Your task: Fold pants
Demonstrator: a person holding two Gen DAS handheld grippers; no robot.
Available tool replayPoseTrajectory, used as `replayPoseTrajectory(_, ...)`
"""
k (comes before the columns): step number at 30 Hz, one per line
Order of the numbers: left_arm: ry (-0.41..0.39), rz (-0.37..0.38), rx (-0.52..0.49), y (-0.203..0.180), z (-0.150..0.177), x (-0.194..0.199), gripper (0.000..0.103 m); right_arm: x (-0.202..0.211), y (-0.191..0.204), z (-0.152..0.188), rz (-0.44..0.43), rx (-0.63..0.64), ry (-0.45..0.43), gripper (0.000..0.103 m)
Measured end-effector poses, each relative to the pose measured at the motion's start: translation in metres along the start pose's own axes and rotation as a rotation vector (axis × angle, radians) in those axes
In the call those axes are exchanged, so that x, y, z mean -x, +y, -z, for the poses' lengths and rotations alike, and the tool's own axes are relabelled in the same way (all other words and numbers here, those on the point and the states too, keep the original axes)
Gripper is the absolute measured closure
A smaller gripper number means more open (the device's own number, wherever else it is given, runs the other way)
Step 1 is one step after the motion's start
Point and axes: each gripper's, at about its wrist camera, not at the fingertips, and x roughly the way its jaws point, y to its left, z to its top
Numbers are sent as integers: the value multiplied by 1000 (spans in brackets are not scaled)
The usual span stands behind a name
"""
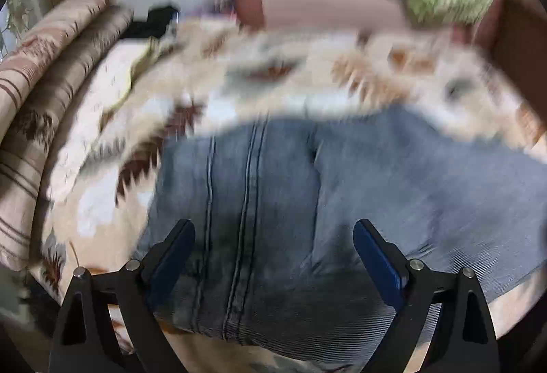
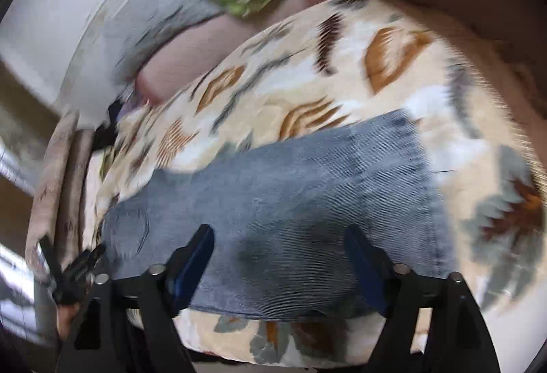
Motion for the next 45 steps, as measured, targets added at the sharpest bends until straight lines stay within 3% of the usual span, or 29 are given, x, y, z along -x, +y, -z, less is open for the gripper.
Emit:
replayPoseTrajectory(1, 59, -11, 10, 0, 5, -16, 7, -17, -6, 3, 82, 10, 54, 19)
replayPoseTrajectory(2, 35, 3, 51, 2, 5, -12, 7, -40, -21, 8, 177, -7, 134, 19)
replayPoseTrajectory(5, 9, 15, 86, 5, -3, 6, 8, -27, -5, 1, 203, 17, 95, 19)
replayPoseTrajectory(9, -98, 90, 65, -14, -16, 37, 7, -9, 43, -18, 143, 117, 1, 19)
replayPoseTrajectory(11, -97, 124, 39, -29, -13, 35, 7, -18, 58, -23, 77, 156, -19, 17)
replayPoseTrajectory(12, -59, 104, 9, -37, -10, 23, 7, -24, 61, -22, 55, 170, -11, 15)
replayPoseTrajectory(14, 73, 26, -54, -55, 1, -14, 5, -64, 52, -15, 119, 168, 77, 14)
replayPoseTrajectory(15, 46, 14, -55, -56, 5, -18, 4, -89, 40, -11, 215, 156, 151, 12)
replayPoseTrajectory(16, 4, 2, -48, -54, 4, -11, 4, -97, 38, -9, 228, 184, 144, 10)
replayPoseTrajectory(18, 22, 14, -51, -52, 0, -1, 4, -87, 57, -8, 258, 246, 113, 10)
replayPoseTrajectory(20, -40, 14, -31, -50, -5, 14, 4, -72, 73, -12, 218, 248, 88, 10)
replayPoseTrajectory(23, -110, 70, -36, -59, -8, 33, 4, -60, 89, -22, 193, 265, 17, 10)
replayPoseTrajectory(25, -96, 93, -89, -74, -4, 27, 4, -70, 90, -30, 198, 263, 11, 9)
replayPoseTrajectory(26, -56, 59, -131, -84, 1, 16, 4, -79, 85, -30, 212, 259, 25, 6)
replayPoseTrajectory(27, 6, 5, -175, -92, 6, -1, 3, -99, 73, -31, 273, 260, 66, 6)
replayPoseTrajectory(28, 4, -7, -187, -95, 11, -8, 2, -115, 62, -30, 337, 248, 121, 4)
replayPoseTrajectory(31, -29, 19, -152, -87, 7, 14, 2, -102, 66, -35, 293, 223, 80, 3)
replayPoseTrajectory(32, -61, 29, -130, -85, 5, 23, 2, -87, 69, -37, 225, 202, 48, 3)
replayPoseTrajectory(34, -109, 65, -112, -85, 2, 37, 2, -73, 65, -42, 200, 174, -16, 3)
replayPoseTrajectory(36, -68, 115, -129, -94, 6, 28, 2, -85, 45, -48, 210, 119, 14, 2)
replayPoseTrajectory(38, 43, 94, -202, -105, 14, -2, 0, -100, 15, -55, 143, 30, 47, 0)
replayPoseTrajectory(40, -23, 60, -229, -109, 18, 6, 0, -84, 16, -57, 110, 2, 19, 1)
replayPoseTrajectory(42, -9, 102, -192, -106, 13, 15, 0, -55, 18, -56, 35, -27, -14, 1)
replayPoseTrajectory(45, -67, 164, -132, -103, 3, 38, 0, -2, -1, -30, -96, -122, -75, 1)
